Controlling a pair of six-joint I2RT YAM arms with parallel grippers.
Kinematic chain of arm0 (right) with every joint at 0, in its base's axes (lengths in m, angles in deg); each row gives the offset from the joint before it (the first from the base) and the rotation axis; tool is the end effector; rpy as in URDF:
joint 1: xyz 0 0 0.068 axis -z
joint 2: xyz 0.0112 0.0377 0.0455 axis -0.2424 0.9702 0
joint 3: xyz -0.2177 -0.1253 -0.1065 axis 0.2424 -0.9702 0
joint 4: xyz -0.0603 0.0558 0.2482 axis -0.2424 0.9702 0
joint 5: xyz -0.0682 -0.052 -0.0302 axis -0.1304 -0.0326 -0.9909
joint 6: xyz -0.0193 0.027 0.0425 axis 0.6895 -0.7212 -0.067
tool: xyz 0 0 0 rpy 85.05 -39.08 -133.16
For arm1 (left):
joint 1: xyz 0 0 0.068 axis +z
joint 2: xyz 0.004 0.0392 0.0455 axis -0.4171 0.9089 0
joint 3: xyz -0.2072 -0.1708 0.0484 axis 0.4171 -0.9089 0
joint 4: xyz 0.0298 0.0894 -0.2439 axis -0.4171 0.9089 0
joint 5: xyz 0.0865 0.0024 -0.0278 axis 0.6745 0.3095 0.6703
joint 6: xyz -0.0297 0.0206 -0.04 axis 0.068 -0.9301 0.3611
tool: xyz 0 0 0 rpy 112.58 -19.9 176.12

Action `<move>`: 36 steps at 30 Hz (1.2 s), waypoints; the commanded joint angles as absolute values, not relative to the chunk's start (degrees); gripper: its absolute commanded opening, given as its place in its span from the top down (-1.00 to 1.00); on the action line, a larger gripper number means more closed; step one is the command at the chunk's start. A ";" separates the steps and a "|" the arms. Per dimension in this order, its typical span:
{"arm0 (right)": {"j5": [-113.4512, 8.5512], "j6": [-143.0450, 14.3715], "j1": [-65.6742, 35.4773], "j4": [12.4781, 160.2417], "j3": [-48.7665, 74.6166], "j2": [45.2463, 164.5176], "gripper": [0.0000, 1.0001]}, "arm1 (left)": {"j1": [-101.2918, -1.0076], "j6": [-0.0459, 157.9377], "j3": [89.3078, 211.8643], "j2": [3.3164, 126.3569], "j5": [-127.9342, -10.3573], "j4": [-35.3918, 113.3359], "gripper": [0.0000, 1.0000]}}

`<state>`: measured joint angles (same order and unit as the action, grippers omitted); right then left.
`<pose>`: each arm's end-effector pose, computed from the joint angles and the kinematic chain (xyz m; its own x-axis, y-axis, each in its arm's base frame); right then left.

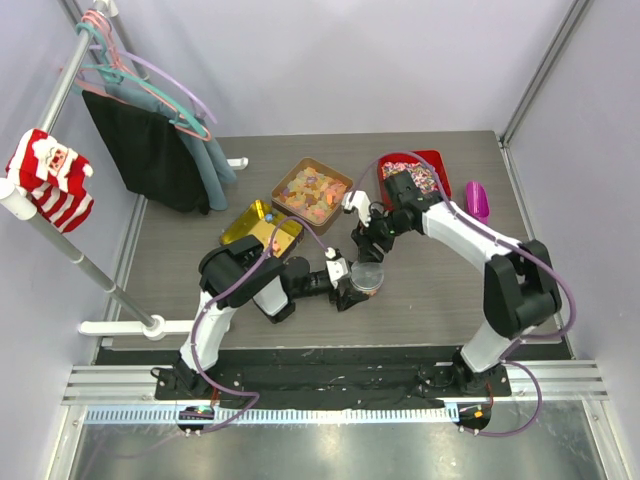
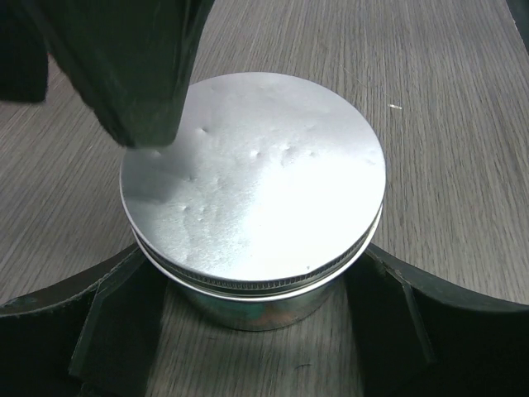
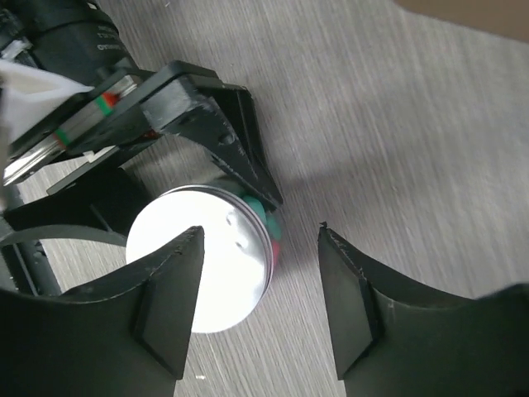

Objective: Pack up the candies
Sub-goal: Screw the bottle lid onto the packing bottle.

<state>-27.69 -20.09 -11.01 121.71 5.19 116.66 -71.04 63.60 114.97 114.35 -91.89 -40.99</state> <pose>0.2921 0.1574 0.2373 -0.2680 -0.6916 -0.6707 -0.9524 0.2952 0.0762 0.2226 -0.2602 0.0753 -0.0116 0.0938 -0.9955 0.9766 0.2149 0.0088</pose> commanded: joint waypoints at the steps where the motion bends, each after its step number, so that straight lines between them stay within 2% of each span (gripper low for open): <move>1: -18.61 -17.18 -10.14 124.43 9.97 120.12 -0.22 | -71.14 59.19 114.80 116.17 -89.19 -45.94 -0.16; 6: -18.61 -16.04 -9.44 125.31 10.07 122.06 -0.18 | -71.14 59.19 114.80 116.17 -89.19 -45.94 -0.16; 8: -17.99 -14.99 -8.92 126.80 10.07 122.33 -0.03 | -71.15 59.28 114.72 116.17 -89.10 -45.85 -0.16; 10: -17.82 -14.55 -8.65 127.68 9.98 122.76 0.03 | -71.14 59.19 114.80 116.17 -89.10 -45.76 -0.16; 19: -17.03 -11.91 -6.80 130.94 9.01 123.03 0.03 | -71.23 59.19 114.80 116.17 -89.10 -45.67 -0.16; 25: -16.59 -9.89 -6.63 133.66 9.45 123.12 0.11 | -71.23 59.19 114.80 116.17 -89.10 -45.58 -0.16; 27: -16.41 -9.27 -6.71 134.98 9.62 123.55 0.21 | -71.23 59.19 114.80 116.17 -89.10 -45.50 -0.16; 31: -16.06 -8.13 -6.71 137.09 9.98 123.65 0.53 | -71.15 59.19 114.89 116.17 -88.92 -45.41 -0.15; 36: -17.55 -7.43 -6.71 138.23 8.49 123.47 0.61 | -71.23 59.28 114.98 116.08 -88.75 -45.32 -0.16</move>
<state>-18.81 -8.66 -6.16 132.59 8.47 123.33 -71.30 62.59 115.02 114.35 -92.00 -41.14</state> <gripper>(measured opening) 0.202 0.830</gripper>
